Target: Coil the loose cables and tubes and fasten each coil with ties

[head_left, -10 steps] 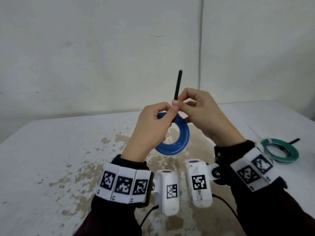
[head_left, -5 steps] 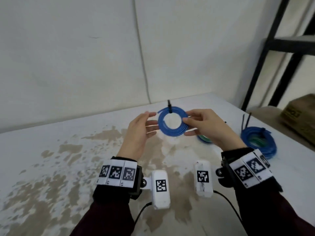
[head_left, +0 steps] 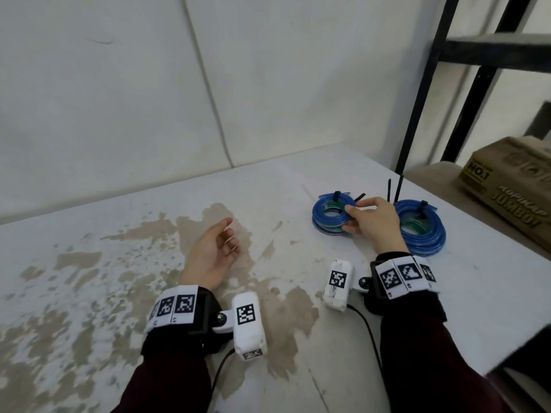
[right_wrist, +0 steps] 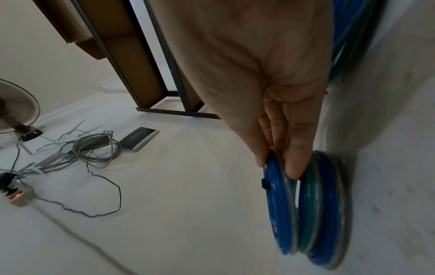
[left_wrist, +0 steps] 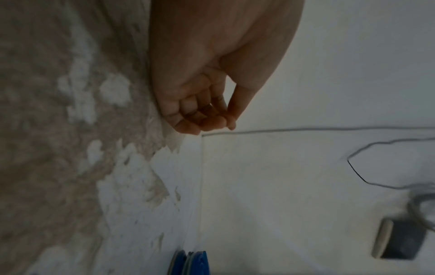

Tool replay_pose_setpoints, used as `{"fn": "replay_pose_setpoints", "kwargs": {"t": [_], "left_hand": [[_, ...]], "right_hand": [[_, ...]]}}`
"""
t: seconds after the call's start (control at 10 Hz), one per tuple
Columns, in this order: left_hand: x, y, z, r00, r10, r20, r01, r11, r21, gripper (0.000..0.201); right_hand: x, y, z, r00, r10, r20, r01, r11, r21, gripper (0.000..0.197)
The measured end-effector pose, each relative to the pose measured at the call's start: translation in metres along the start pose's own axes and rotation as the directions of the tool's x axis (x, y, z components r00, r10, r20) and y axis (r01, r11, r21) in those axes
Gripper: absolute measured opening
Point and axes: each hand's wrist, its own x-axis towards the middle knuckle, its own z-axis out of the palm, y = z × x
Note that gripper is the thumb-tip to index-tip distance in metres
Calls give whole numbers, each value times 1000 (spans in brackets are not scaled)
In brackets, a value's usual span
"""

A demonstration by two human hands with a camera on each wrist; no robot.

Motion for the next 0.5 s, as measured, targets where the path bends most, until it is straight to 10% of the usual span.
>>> {"fn": "replay_pose_setpoints", "kwargs": {"t": [0.4,0.5], "left_hand": [[6,-4,-14,999,-28,44,33,992,-126,13],[4,0,-22,1000,-22,22,25,990,-140,15]], "right_hand": [[2,1,5,996,-58,-67,42,976,-215,14],[-4,-5,13,998,-53,17,51,996,78,10]]}}
